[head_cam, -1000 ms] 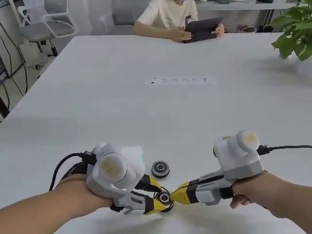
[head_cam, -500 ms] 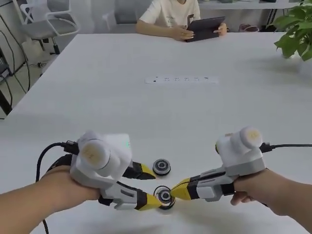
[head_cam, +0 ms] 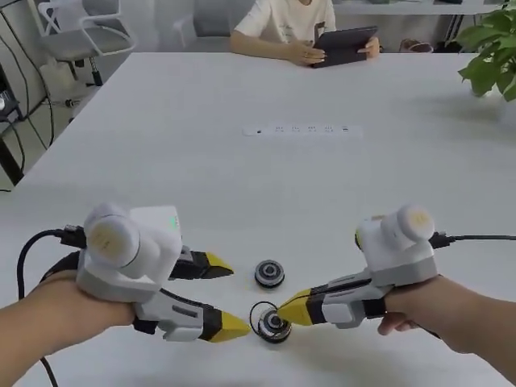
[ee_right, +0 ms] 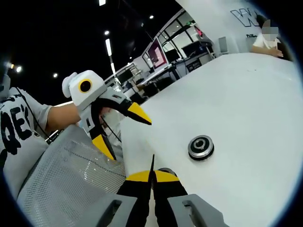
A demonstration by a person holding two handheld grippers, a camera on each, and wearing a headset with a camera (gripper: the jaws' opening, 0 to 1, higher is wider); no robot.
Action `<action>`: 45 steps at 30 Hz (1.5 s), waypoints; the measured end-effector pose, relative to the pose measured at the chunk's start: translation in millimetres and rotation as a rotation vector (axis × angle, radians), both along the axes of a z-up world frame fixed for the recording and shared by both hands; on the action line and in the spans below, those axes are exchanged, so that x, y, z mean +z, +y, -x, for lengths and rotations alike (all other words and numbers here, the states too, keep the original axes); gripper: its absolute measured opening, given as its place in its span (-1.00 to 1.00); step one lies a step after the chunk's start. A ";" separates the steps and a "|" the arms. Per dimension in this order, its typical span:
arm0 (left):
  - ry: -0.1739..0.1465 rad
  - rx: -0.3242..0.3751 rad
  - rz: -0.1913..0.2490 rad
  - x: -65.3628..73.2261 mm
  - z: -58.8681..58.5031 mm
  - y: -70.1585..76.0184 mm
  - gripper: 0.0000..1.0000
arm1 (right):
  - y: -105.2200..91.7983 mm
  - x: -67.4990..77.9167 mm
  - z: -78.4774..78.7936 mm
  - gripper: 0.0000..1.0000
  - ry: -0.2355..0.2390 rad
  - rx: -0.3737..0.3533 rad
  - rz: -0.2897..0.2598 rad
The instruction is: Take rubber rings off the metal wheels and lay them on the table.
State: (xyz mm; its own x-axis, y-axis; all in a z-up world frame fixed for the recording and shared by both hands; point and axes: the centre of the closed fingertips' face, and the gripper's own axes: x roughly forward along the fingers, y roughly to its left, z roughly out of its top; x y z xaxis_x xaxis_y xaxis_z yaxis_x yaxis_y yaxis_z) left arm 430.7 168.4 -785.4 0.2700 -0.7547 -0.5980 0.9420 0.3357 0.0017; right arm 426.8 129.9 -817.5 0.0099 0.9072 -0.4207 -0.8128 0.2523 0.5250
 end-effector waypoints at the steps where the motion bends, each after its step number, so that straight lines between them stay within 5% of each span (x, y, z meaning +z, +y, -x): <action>1: -0.002 0.005 0.002 0.8 -0.5 1.2 -0.08 | 0.5 0.7 -0.5 -1.00 0.000 -0.001 -0.002; 26: -0.018 0.156 0.075 28.6 12.5 46.3 0.55 | 24.9 15.2 -4.6 -1.00 -0.014 0.017 -0.031; 45: -0.016 0.227 0.079 29.6 19.3 68.4 0.74 | 51.8 -2.6 -4.2 -1.00 -0.047 0.014 0.009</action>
State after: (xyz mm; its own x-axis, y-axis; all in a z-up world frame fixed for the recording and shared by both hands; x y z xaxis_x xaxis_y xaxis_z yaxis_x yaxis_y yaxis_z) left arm 411.5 236.8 -755.7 0.4467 -0.7181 -0.5336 0.8426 0.5382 -0.0189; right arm 431.0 181.7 -820.1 0.0168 0.9035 -0.4283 -0.8401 0.2451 0.4839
